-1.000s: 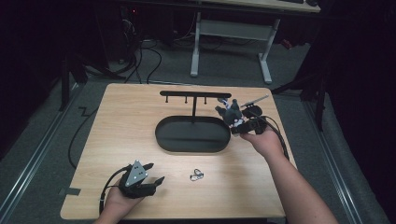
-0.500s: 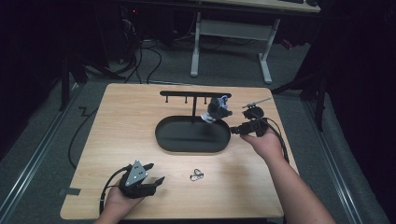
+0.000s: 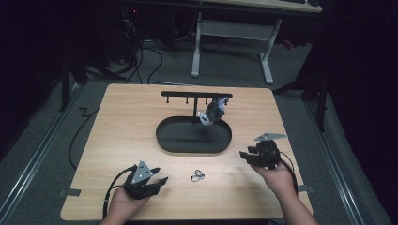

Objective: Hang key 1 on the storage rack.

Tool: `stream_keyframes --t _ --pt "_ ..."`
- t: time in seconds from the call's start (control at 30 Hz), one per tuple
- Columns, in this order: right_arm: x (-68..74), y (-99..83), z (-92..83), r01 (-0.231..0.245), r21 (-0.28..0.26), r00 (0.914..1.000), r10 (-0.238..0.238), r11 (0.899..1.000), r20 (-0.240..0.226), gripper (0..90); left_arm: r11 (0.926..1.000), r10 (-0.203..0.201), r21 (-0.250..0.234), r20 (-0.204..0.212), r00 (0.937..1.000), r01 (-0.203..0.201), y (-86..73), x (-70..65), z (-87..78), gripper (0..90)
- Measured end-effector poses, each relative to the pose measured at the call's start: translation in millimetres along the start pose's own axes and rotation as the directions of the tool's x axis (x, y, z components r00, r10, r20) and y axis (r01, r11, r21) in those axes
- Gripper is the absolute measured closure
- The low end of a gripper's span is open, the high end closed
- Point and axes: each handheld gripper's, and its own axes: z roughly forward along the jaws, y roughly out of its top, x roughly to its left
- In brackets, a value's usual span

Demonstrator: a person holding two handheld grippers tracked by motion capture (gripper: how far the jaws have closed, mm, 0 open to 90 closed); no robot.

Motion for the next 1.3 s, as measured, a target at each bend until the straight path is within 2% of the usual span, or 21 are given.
stream_keyframes --t 0.03,0.07,0.1,0.13,0.2,0.23,0.27,0.3,0.33,0.4,0.43,0.53,0.57,0.6,0.7,0.73,0.8,0.97,1.13,1.23,1.3 --pt "2.1 -21.0 -0.8 -0.012 -0.035 0.9999 0.012 0.999 -0.008 59.7 0.9997 -0.022 0.011 0.013 0.9997 0.022 2.0 -1.8 4.2 61.8" --pt "2.7 -30.9 -0.7 -0.022 -0.056 0.9997 0.021 0.998 -0.013 60.3 0.9994 -0.028 0.020 0.015 0.9995 0.027 3.1 -2.7 6.0 65.2" --pt "2.7 -30.9 -0.7 -0.022 -0.056 0.9997 0.021 0.998 -0.013 60.3 0.9994 -0.028 0.020 0.015 0.9995 0.027 3.1 -2.7 6.0 69.4" --pt "4.5 -48.5 -0.8 -0.067 -0.090 0.9972 0.063 0.994 -0.039 61.4 0.9985 -0.034 0.043 0.017 0.9993 0.033 7.0 -6.0 13.4 73.7" --pt "7.5 -62.8 -1.2 -0.089 -0.126 0.9946 0.082 0.988 -0.064 61.6 0.9980 -0.022 0.059 0.009 0.9997 0.022 10.3 -9.1 19.3 80.7" --pt "9.5 -69.0 -1.3 -0.097 -0.136 0.9939 0.089 0.986 -0.066 61.6 0.9967 0.004 0.081 -0.006 1.0000 -0.003 15.8 -14.3 29.5 84.3" --pt "9.5 -69.0 -1.3 -0.097 -0.136 0.9939 0.089 0.986 -0.066 61.6 0.9967 0.004 0.081 -0.006 1.0000 -0.003 15.8 -14.3 29.5 86.4" --pt "10.3 -72.4 -1.4 -0.099 -0.138 0.9934 0.089 0.986 -0.072 61.5 0.9953 0.018 0.096 -0.018 0.9997 -0.016 21.0 -18.1 40.1 86.4" --pt "12.0 -75.2 -3.3 -0.102 -0.134 0.9920 0.090 0.986 -0.089 61.4 0.9951 0.015 0.098 -0.017 0.9997 -0.013 23.7 -19.8 45.8 88.8" --pt "13.0 -75.9 -5.9 -0.081 -0.141 0.9943 0.070 0.987 -0.081 61.4 0.9945 0.005 0.105 -0.013 0.9999 -0.004 29.6 -25.6 60.2 90.0" --pt "12.3 -77.4 -6.6 -0.092 -0.144 0.9922 0.079 0.985 -0.097 61.4 0.9949 0.004 0.101 -0.002 1.0000 -0.004 34.2 -31.9 69.0 90.0" --pt "11.9 -78.4 -5.9 -0.089 -0.142 0.9909 0.073 0.986 -0.113 61.4 0.9946 0.011 0.103 0.006 0.9999 -0.011 39.0 -39.9 75.6 90.0" --pt "13.6 -79.0 -5.5 -0.087 -0.135 0.9898 0.070 0.987 -0.124 61.4 0.9931 0.026 0.113 0.020 0.9994 -0.029 43.1 -49.9 79.9 90.0" --pt "13.6 -79.0 -5.5 -0.087 -0.135 0.9898 0.070 0.987 -0.124 61.4 0.9931 0.026 0.113 0.020 0.9994 -0.029 43.1 -49.9 79.9 90.0" --pt "18.3 -79.7 -2.8 -0.065 -0.125 0.9891 0.047 0.990 -0.140 61.4 0.9906 0.052 0.124 0.054 0.9972 -0.059 48.1 -68.2 85.7 90.0" --pt "18.3 -79.7 -2.8 -0.065 -0.125 0.9891 0.047 0.990 -0.140 61.4 0.9906 0.052 0.124 0.054 0.9972 -0.059 48.1 -68.2 85.7 90.0" --pt "20.5 -79.1 -2.7 -0.062 -0.123 0.9889 0.044 0.990 -0.142 61.4 0.9890 0.064 0.127 0.091 0.9938 -0.075 54.0 -82.1 93.7 90.0" --pt "21.0 -80.0 -2.9 -0.064 -0.123 0.9884 0.045 0.990 -0.145 61.5 0.9849 0.106 0.124 0.120 0.9871 -0.121 64.6 -102.4 109.0 89.8" --pt "22.6 -80.7 0.0 -0.059 -0.115 0.9876 0.041 0.992 -0.152 61.5 0.9859 0.107 0.115 0.121 0.9868 -0.121 58.8 -100.2 100.4 88.5" --pt "26.8 -79.0 3.7 -0.050 -0.107 0.9863 0.032 0.993 -0.162 62.6 0.9919 0.081 0.089 0.105 0.9912 -0.091 47.0 -87.3 79.9 87.5" --pt "34.2 -76.4 8.7 -0.045 -0.098 0.9812 0.025 0.994 -0.191 63.7 0.9952 0.061 0.071 0.079 0.9950 -0.067 36.1 -72.9 60.3 85.3"
